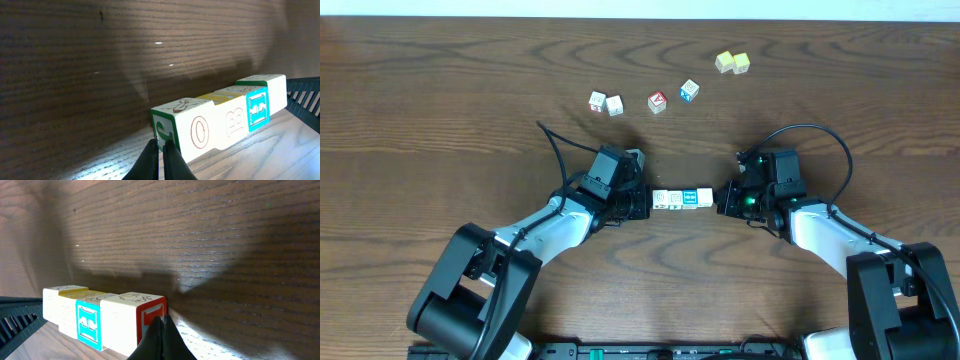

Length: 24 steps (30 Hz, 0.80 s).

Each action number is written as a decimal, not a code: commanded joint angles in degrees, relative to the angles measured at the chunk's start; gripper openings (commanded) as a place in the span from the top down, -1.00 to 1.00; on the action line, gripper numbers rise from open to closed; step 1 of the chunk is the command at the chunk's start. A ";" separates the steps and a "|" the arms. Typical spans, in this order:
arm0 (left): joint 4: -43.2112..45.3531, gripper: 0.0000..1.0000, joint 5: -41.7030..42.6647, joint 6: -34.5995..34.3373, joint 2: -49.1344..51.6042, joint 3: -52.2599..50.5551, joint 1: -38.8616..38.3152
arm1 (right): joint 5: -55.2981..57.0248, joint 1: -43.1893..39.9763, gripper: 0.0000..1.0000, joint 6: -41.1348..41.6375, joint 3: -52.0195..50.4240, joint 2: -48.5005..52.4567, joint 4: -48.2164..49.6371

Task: Lift 4 blocks
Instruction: 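Squeeze the four-block row between both grippers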

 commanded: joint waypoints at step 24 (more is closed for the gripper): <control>0.72 0.86 2.75 1.01 -0.28 -0.42 -0.31 | -5.51 -0.04 0.98 -1.53 -0.22 -0.48 0.42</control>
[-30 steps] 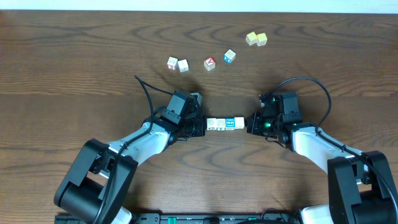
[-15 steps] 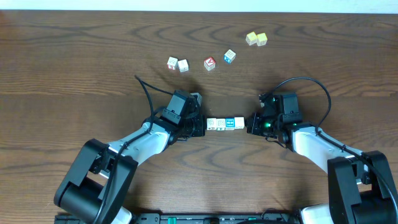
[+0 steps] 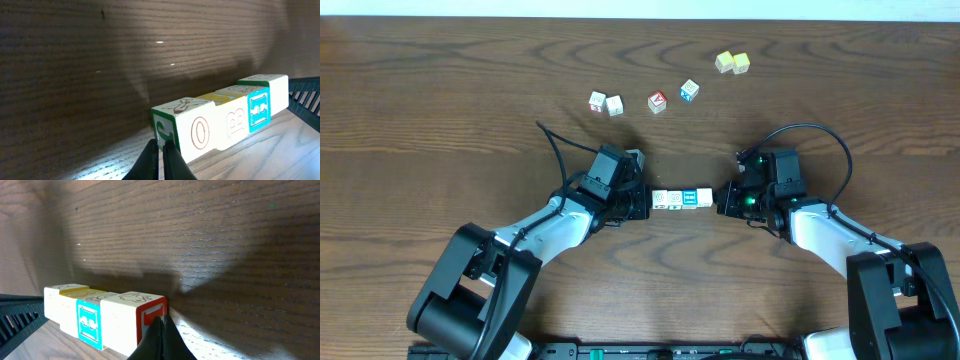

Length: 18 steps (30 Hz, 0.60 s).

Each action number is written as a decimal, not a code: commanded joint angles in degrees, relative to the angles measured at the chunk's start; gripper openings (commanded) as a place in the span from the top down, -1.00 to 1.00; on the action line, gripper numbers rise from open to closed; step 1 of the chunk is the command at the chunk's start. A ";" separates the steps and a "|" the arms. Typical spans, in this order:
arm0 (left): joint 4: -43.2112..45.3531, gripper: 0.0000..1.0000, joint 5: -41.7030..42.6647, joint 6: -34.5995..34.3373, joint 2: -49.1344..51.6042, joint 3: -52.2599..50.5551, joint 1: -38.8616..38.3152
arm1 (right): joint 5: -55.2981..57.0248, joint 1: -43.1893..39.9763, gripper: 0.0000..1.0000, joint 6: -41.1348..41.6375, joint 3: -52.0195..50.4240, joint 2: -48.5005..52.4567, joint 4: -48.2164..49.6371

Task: Lift 4 blocks
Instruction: 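Squeeze the four-block row between both grippers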

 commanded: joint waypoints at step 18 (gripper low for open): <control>0.68 0.85 2.80 0.98 -1.25 -0.33 -0.31 | -6.93 0.00 0.98 -1.03 0.20 -0.48 0.33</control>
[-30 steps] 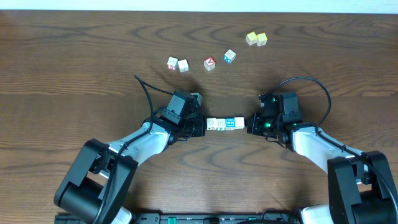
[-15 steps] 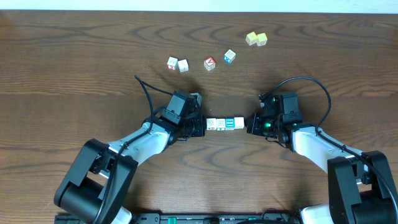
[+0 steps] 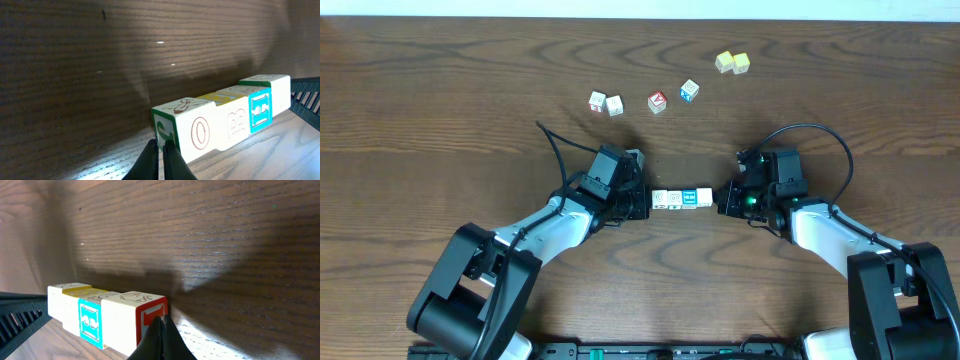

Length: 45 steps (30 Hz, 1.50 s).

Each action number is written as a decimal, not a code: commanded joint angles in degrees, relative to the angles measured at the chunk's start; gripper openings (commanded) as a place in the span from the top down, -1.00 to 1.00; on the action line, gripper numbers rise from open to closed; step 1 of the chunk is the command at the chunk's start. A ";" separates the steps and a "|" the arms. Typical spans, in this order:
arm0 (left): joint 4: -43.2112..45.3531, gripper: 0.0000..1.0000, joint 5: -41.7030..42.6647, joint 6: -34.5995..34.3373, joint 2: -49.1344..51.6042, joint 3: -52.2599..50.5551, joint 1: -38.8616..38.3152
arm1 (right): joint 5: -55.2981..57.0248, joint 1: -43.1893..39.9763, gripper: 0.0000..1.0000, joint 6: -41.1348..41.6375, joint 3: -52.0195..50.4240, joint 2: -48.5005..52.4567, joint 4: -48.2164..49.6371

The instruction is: Lift 4 blocks

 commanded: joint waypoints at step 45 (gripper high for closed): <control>0.72 0.86 3.87 0.94 -3.43 -0.33 -0.35 | -6.23 0.44 0.98 -0.76 0.57 -4.55 -1.33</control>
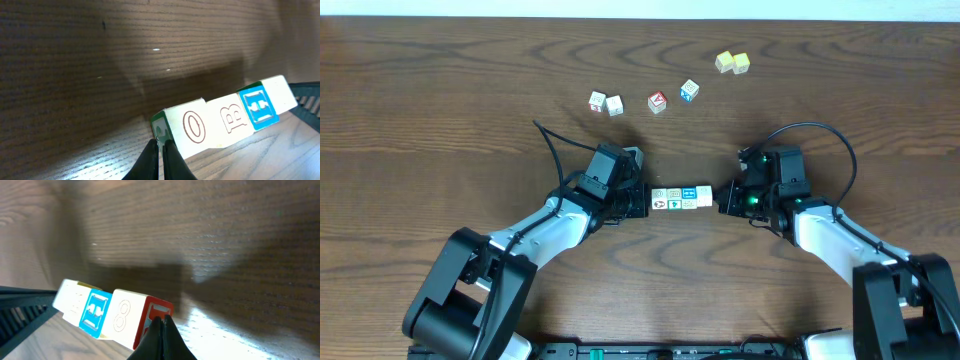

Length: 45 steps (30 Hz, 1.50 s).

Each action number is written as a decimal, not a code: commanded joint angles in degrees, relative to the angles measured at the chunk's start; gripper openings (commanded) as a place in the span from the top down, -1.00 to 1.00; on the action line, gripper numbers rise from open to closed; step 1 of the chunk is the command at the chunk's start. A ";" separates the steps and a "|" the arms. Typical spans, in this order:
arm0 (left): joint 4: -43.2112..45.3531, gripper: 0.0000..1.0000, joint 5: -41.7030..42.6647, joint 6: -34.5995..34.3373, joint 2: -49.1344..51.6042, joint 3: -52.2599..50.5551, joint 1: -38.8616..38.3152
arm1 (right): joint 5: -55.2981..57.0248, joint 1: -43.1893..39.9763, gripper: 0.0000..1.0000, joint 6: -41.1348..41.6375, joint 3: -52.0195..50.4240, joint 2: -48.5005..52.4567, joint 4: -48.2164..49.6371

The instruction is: Lift 4 blocks

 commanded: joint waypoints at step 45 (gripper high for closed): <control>-1.36 0.86 6.45 0.76 -6.12 -0.33 -0.66 | -8.87 2.73 0.98 -0.15 2.91 -2.03 -0.59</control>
